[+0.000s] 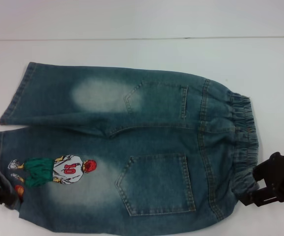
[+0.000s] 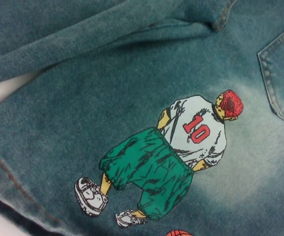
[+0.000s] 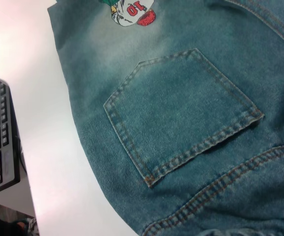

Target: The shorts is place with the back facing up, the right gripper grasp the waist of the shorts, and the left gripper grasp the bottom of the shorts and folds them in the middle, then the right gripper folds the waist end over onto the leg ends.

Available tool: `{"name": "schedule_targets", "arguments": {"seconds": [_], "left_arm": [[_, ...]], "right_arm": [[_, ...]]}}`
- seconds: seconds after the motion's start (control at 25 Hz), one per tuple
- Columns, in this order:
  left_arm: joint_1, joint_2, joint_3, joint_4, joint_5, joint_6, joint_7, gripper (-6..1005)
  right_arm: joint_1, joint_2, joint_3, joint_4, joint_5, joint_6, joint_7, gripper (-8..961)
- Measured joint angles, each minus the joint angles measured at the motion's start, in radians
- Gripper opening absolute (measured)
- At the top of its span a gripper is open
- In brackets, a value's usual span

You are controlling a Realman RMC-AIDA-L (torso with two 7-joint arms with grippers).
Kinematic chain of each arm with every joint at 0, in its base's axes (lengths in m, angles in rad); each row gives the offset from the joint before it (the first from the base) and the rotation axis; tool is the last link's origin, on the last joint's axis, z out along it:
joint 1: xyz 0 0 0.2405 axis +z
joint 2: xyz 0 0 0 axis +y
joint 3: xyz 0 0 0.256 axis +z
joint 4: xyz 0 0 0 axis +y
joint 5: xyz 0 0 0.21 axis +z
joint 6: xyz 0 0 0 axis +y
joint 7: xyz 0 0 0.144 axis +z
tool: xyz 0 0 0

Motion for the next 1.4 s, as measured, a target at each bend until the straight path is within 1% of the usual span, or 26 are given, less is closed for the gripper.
{"name": "schedule_targets", "arguments": {"seconds": [0.04,0.24,0.4,0.6,0.68,0.84,0.92,1.12,1.16,1.24,1.28,1.32,1.4], "left_arm": [[0.0,0.0,-0.001,0.0,-0.002,-0.001,0.0,1],[-0.001,0.0,-0.003,-0.001,-0.005,-0.004,-0.004,0],[-0.007,0.001,-0.009,-0.013,-0.008,-0.007,-0.007,0],[-0.021,0.006,-0.038,-0.032,-0.016,-0.007,-0.009,1],[-0.027,0.011,-0.073,-0.04,-0.053,0.0,-0.007,1],[-0.029,0.019,-0.091,-0.044,-0.087,0.003,-0.008,1],[-0.029,0.02,-0.107,-0.042,-0.1,-0.002,-0.008,1],[-0.028,0.019,-0.133,-0.04,-0.156,-0.049,-0.004,0],[-0.027,0.018,-0.134,-0.039,-0.165,-0.057,-0.003,0],[-0.024,0.01,-0.135,-0.027,-0.202,-0.096,-0.001,0],[-0.024,0.01,-0.135,-0.027,-0.202,-0.096,-0.001,0],[-0.023,-0.005,-0.13,-0.016,-0.24,-0.148,0.004,0],[-0.025,-0.014,-0.124,-0.013,-0.261,-0.183,0.012,1]], "right_arm": [[-0.001,0.0,0.0,0.0,0.0,0.0,-0.002,715],[-0.009,0.001,0.006,-0.002,0.002,0.004,-0.007,517],[-0.013,0.002,0.034,-0.002,0.003,0.003,-0.028,350],[-0.02,0.001,0.089,0.0,0.019,-0.003,-0.069,141],[-0.025,0.0,0.106,0.0,0.029,-0.002,-0.086,57],[-0.032,0.0,0.159,0.001,0.043,-0.002,-0.134,55],[-0.038,-0.001,0.188,0.002,0.064,-0.007,-0.161,55],[-0.052,-0.011,0.256,0.005,0.136,-0.007,-0.204,55],[-0.054,-0.011,0.286,0.005,0.164,-0.002,-0.214,55],[-0.054,-0.011,0.303,0.006,0.178,0.008,-0.217,56],[-0.055,-0.009,0.319,0.007,0.191,0.017,-0.221,56],[-0.055,-0.008,0.331,0.008,0.203,0.027,-0.223,56],[-0.054,-0.006,0.349,0.017,0.224,0.063,-0.228,56]]}}
